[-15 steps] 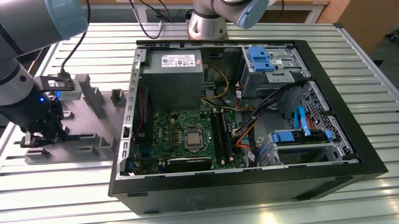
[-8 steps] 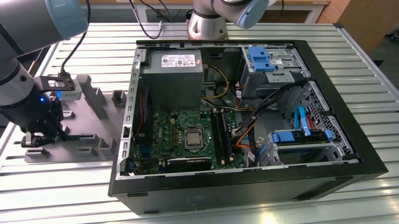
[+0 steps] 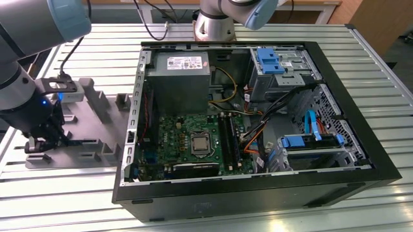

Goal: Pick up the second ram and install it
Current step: 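Pick up the second ram and move it above second insertion slot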

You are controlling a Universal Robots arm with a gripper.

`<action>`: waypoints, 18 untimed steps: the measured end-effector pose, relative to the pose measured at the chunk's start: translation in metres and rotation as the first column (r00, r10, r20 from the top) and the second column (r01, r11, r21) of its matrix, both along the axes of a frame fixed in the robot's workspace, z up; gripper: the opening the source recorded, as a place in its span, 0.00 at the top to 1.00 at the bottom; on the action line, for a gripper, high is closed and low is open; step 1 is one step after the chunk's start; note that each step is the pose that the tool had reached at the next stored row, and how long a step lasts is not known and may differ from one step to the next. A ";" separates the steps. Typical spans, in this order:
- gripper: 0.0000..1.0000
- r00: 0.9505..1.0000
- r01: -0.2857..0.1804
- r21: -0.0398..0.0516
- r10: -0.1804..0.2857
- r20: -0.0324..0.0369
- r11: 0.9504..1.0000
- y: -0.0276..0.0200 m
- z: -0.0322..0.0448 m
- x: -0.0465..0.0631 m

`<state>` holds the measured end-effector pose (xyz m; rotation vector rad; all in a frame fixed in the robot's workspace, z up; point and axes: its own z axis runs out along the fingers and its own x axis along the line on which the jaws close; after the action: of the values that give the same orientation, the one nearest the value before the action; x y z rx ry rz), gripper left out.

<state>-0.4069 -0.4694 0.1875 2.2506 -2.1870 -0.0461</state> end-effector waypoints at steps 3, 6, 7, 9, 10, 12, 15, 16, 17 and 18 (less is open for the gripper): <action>0.86 0.999 -0.047 0.000 0.047 0.000 0.999 0.0000 -0.0003 0.000; 0.86 0.997 -0.077 0.000 0.077 0.000 0.997 0.0000 -0.0003 0.000; 0.86 0.997 -0.078 0.000 0.078 0.000 0.997 0.0001 -0.0003 0.000; 0.86 0.997 -0.079 0.000 0.079 0.000 0.997 0.0001 -0.0003 0.000; 0.86 0.997 -0.079 0.000 0.079 0.000 0.997 0.0001 -0.0003 0.000; 0.86 0.997 -0.079 0.000 0.079 0.000 0.997 0.0000 -0.0003 0.000; 0.86 0.997 -0.079 0.001 0.079 0.001 0.997 0.0001 0.0005 0.000; 0.86 0.997 -0.079 0.001 0.079 0.001 0.997 0.0001 0.0012 0.000; 0.86 0.997 -0.079 0.001 0.079 0.001 0.997 0.0001 0.0021 0.000; 0.86 0.997 -0.079 0.000 0.079 0.000 0.997 0.0000 0.0026 0.000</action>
<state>-0.4068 -0.4694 0.1902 2.3346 -2.0960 -0.0456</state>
